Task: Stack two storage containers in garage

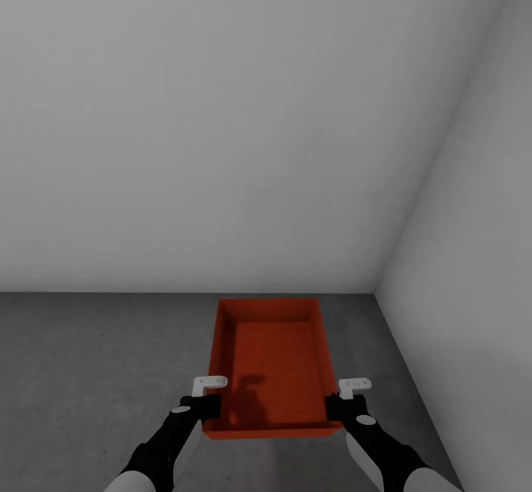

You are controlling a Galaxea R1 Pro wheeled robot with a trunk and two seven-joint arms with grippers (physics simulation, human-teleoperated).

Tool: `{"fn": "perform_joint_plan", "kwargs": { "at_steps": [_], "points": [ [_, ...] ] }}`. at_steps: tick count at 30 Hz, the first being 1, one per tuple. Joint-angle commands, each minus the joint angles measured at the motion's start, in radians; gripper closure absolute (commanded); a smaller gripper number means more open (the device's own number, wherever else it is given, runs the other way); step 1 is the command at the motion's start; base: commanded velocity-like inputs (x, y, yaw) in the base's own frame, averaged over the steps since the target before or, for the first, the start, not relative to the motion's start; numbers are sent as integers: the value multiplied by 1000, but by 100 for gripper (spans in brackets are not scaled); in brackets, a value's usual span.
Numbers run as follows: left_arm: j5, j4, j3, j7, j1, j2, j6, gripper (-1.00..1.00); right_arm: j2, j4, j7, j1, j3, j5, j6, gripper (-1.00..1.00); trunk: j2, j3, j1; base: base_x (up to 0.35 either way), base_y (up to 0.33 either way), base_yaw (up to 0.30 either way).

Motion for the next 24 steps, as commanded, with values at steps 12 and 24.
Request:
{"fn": "perform_joint_plan", "kwargs": {
  "at_steps": [12, 24],
  "points": [
    [-6, -6, 1, 8, 0, 0, -16, 100, -27, 36, -7, -1, -17, -18, 0, 100, -1, -1, 0, 0, 0, 0],
    [0, -8, 2, 8, 0, -4, -13, 100, -27, 36, -7, -1, -17, -18, 0, 100, -1, -1, 0, 0, 0, 0]
  ]
}}
